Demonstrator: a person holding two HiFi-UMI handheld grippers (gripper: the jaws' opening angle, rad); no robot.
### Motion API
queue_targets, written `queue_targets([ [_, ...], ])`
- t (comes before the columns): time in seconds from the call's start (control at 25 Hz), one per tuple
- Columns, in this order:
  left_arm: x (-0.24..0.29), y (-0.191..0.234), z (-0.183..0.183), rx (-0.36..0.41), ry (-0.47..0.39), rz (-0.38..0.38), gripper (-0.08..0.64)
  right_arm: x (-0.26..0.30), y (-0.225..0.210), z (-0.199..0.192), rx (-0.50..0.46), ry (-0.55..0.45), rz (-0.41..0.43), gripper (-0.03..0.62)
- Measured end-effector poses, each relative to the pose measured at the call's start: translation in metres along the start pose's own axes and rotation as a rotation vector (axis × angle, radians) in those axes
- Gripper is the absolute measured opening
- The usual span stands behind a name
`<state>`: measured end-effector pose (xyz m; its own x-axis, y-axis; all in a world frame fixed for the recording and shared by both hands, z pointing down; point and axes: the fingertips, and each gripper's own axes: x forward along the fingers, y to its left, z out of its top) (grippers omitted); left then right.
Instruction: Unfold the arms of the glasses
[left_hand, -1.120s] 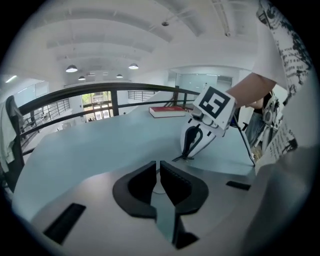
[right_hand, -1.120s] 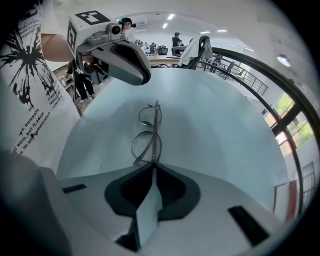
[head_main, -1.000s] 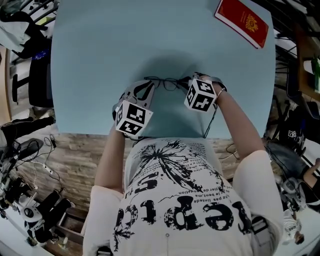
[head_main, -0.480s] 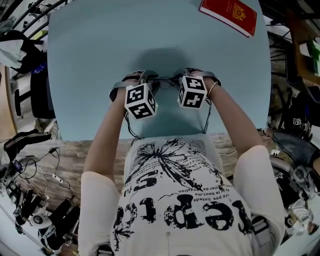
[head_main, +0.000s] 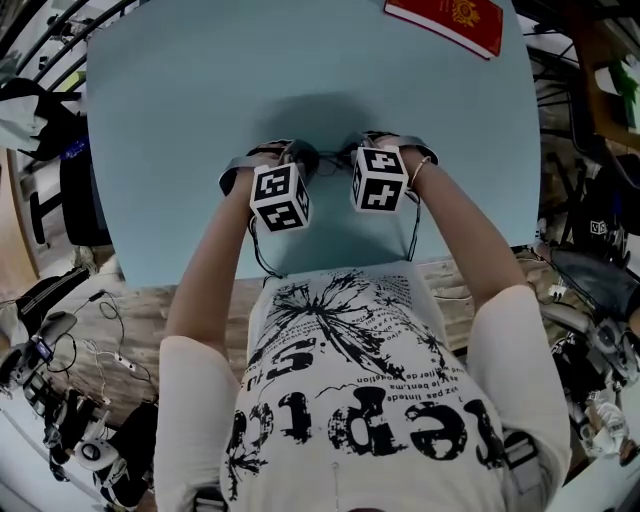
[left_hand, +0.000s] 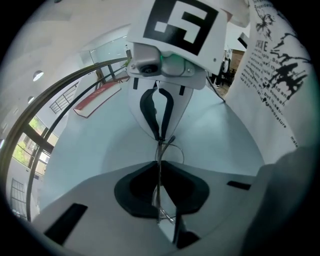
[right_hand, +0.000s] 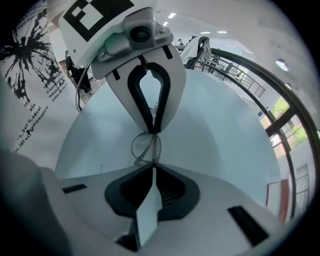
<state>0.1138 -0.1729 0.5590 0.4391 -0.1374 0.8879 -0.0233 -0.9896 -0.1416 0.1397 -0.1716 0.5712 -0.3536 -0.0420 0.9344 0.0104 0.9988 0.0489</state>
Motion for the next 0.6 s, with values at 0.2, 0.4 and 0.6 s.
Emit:
queue_targets([
  [0.2, -0.005, -0.003, 0.003, -0.025, -0.056, -0.02, 0.034, -0.001, 0.003, -0.001, 0.008, 0.006, 0.015, 0.034],
  [0.4, -0.012, 0.0, 0.006, -0.085, -0.122, -0.024, 0.034, 0.001, 0.003, -0.006, 0.007, 0.026, 0.023, 0.034],
  [0.6, -0.026, 0.0, 0.007, -0.101, -0.176, -0.013, 0.034, 0.001, 0.004, -0.007, 0.002, 0.042, 0.017, 0.034],
])
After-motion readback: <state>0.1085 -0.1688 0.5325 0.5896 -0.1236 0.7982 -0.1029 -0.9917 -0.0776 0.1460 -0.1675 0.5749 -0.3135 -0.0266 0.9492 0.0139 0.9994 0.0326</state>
